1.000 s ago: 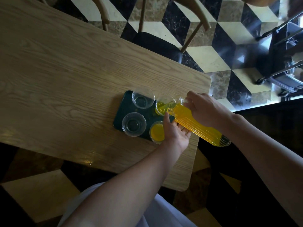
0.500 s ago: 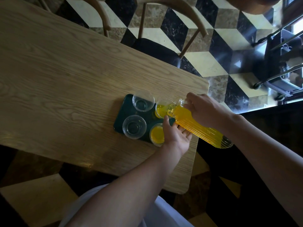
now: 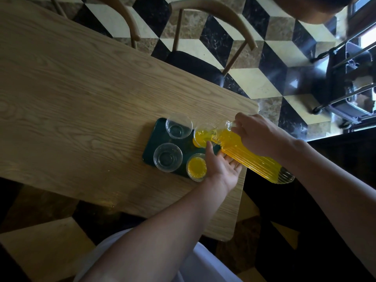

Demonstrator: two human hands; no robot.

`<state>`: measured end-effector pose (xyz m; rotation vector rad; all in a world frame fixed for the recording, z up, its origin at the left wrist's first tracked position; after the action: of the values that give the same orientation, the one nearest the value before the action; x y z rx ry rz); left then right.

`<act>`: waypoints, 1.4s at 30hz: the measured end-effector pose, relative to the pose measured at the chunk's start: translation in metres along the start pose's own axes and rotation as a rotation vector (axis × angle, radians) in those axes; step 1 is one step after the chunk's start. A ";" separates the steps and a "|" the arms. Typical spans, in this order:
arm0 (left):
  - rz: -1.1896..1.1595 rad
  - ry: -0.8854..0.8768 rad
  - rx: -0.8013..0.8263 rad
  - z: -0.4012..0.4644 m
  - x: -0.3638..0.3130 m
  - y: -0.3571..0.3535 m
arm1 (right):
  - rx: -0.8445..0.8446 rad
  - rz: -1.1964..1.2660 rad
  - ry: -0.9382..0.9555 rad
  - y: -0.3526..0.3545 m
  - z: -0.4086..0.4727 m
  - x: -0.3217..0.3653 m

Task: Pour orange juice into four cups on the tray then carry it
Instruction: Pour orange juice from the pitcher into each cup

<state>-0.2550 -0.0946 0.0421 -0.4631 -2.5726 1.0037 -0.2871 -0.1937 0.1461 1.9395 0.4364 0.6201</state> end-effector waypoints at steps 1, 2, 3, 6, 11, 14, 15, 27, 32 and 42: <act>0.001 0.000 -0.001 -0.001 0.000 -0.001 | -0.005 -0.002 0.000 0.001 0.000 0.000; 0.004 0.002 -0.002 -0.003 0.001 -0.003 | -0.012 -0.003 0.001 0.002 -0.001 0.000; 0.008 0.002 -0.004 -0.004 0.001 -0.004 | -0.019 -0.005 0.002 0.004 -0.002 0.000; 0.002 -0.002 -0.010 -0.008 0.001 -0.007 | -0.042 -0.005 0.007 0.007 -0.004 0.000; -0.002 0.005 -0.019 -0.013 0.002 -0.011 | -0.060 -0.015 0.010 0.012 -0.006 -0.001; -0.001 0.008 -0.020 -0.017 0.002 -0.015 | -0.058 -0.018 0.015 0.016 -0.007 0.000; -0.002 0.005 -0.020 -0.018 0.001 -0.015 | -0.066 -0.008 0.016 0.018 -0.007 0.000; 0.164 -0.080 -0.098 -0.029 -0.025 -0.014 | -0.317 0.167 -0.056 0.021 -0.030 -0.001; 0.306 -0.082 -0.064 -0.039 -0.024 -0.006 | -0.474 0.265 -0.070 0.016 -0.056 0.009; 0.500 -0.207 -0.286 -0.081 -0.020 0.027 | -0.522 0.392 -0.119 -0.020 -0.093 0.047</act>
<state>-0.1980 -0.0368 0.0749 -1.1805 -2.8703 0.8636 -0.3048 -0.0927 0.1724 1.5485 -0.1805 0.7732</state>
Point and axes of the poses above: each hand's wrist, its own z-axis towards the middle knuckle, its own y-axis out of the back of the hand, x = y × z, the point moved 4 cm from there along z, towards the middle knuckle, and after that the axes turned 7 degrees about y, right-handed, at the moved point
